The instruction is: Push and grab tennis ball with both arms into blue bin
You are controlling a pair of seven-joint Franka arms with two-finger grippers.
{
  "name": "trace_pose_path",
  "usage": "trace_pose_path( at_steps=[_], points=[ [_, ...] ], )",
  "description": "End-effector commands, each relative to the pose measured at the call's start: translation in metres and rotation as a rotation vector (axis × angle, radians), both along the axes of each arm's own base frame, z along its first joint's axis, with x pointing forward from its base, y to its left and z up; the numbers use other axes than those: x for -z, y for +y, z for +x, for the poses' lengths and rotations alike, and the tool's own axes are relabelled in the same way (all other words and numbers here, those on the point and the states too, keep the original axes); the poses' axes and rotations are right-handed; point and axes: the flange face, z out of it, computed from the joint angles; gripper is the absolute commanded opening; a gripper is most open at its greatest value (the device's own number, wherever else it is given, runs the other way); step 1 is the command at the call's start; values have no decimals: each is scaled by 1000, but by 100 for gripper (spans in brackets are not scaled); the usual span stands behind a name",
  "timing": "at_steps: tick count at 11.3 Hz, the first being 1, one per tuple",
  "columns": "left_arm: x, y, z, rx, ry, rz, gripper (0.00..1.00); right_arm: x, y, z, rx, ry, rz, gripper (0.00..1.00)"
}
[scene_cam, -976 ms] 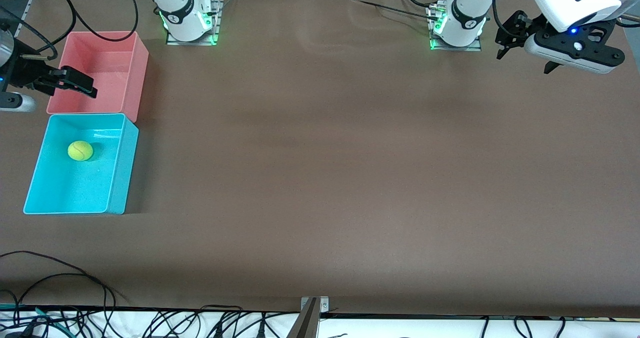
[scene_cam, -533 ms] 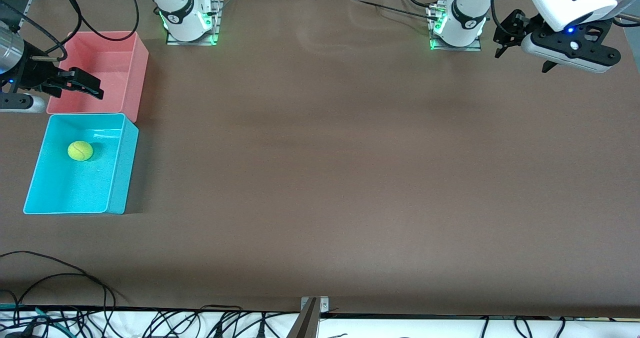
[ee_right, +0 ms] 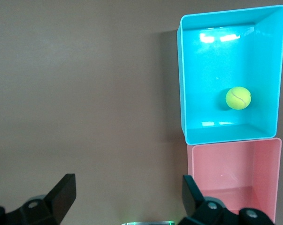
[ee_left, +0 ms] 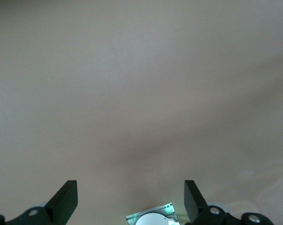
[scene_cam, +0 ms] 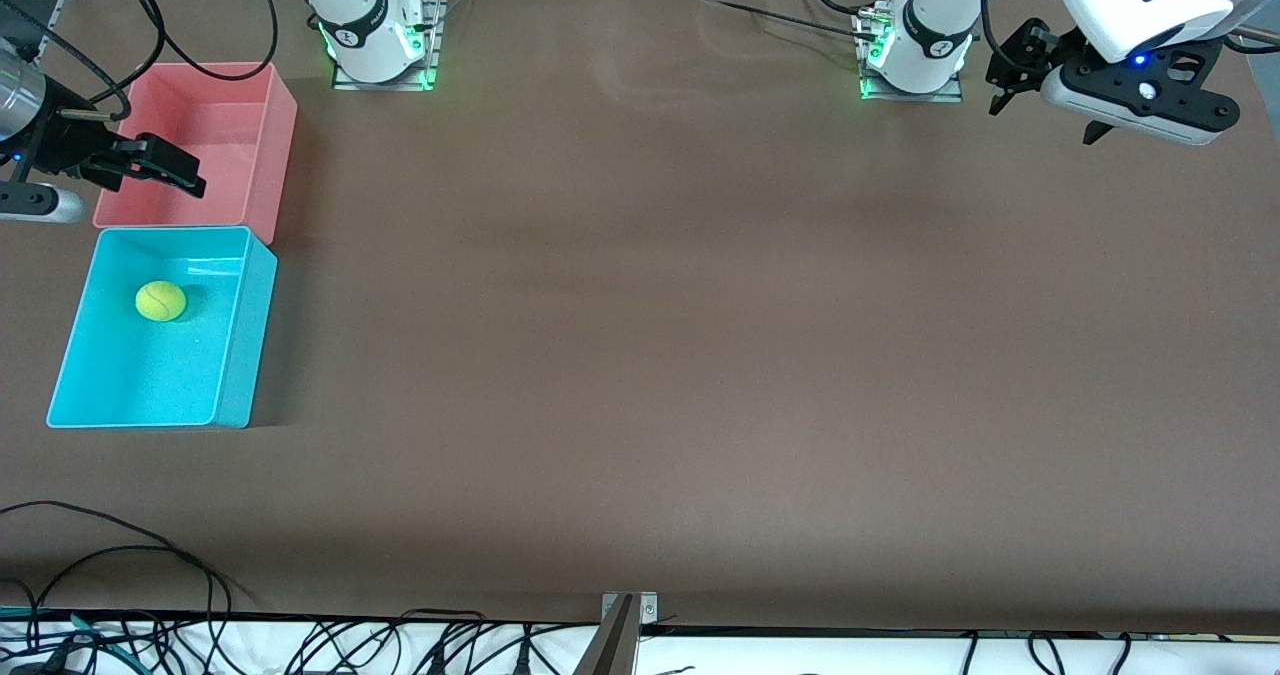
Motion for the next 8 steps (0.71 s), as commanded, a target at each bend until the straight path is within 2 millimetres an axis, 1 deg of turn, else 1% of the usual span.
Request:
trace_pose_path(
  at_steps=[1,4,8],
  points=[
    [-7,-3,-1,-1,-1,22,100,-2,-4,-7,28,-13,-18,100],
    [-7,-3,-1,1,-1,19,100,-2,-11,-7,30,-15,-32,100],
    [-7,-2,-1,-1,-1,20,100,0,-11,-7,27,-5,-35,100]
  ],
)
